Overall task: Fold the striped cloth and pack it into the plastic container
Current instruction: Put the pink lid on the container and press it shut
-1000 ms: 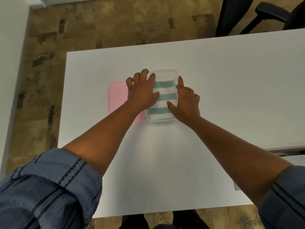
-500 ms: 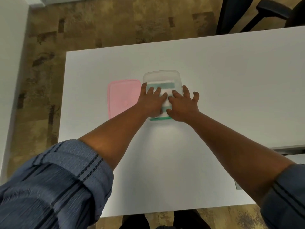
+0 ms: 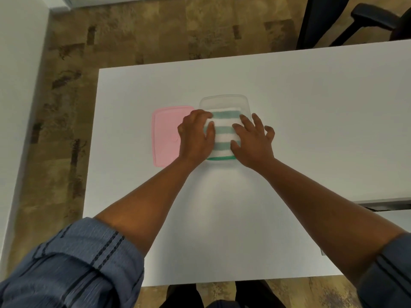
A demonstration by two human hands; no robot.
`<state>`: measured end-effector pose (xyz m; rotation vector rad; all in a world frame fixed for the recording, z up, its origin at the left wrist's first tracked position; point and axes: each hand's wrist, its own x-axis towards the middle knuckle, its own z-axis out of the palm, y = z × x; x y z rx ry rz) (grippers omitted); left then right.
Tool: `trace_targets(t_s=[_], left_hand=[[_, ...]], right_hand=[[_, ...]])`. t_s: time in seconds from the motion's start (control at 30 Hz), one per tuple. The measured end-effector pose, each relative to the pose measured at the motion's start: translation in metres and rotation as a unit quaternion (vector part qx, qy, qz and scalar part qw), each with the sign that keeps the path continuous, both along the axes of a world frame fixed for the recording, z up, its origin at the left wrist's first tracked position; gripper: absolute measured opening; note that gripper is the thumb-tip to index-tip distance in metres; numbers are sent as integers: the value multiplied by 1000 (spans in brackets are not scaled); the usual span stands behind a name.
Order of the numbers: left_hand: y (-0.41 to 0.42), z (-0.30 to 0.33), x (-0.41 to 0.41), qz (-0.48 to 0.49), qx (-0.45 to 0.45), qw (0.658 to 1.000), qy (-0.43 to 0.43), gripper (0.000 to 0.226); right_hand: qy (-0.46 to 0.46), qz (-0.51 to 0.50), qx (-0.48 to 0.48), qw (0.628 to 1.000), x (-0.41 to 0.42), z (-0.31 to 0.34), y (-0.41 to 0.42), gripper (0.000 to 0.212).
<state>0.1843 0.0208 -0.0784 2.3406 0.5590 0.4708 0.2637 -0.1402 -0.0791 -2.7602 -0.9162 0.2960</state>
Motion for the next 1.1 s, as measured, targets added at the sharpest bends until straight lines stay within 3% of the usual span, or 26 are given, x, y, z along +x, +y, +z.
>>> trace_targets(t_s=[0.1, 0.3, 0.47, 0.83, 1.1], left_hand=[[10, -12, -22, 30, -27, 999, 7, 23], [21, -42, -60, 2, -38, 986, 160, 28], [20, -51, -64, 7, -47, 967, 249, 43], [10, -43, -62, -19, 12, 964, 264, 20], [13, -14, -71, 14, 7, 989, 149, 25]], right_hand=[[-13, -24, 48, 998, -11, -1, -2, 51], [60, -71, 100, 991, -15, -10, -3, 74], [143, -100, 200, 964, -16, -23, -6, 74], [134, -99, 215, 962, -13, -31, -6, 66], [135, -105, 235, 957, -14, -34, -8, 66]])
